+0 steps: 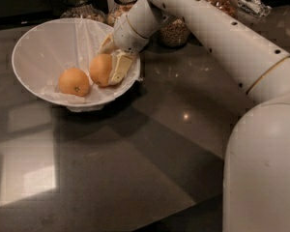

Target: Pick orange from white bowl

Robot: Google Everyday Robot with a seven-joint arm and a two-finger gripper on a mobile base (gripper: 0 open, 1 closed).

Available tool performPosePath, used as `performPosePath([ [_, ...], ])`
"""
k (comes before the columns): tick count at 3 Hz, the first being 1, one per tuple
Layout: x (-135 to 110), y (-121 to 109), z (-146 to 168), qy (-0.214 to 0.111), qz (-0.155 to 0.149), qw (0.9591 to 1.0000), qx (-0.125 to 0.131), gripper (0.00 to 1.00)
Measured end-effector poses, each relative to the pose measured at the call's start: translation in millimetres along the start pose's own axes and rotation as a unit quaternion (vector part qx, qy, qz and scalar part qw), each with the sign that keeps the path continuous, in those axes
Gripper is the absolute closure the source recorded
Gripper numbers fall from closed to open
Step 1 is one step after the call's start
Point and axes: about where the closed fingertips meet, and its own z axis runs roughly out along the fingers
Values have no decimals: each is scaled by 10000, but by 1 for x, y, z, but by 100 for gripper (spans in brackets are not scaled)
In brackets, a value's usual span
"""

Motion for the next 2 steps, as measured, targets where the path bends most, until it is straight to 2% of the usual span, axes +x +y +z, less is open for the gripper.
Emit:
performPosePath([
  [1, -56, 18, -41, 3, -129, 9995, 281, 100],
  [2, -56, 18, -41, 3, -129, 9995, 281, 100],
])
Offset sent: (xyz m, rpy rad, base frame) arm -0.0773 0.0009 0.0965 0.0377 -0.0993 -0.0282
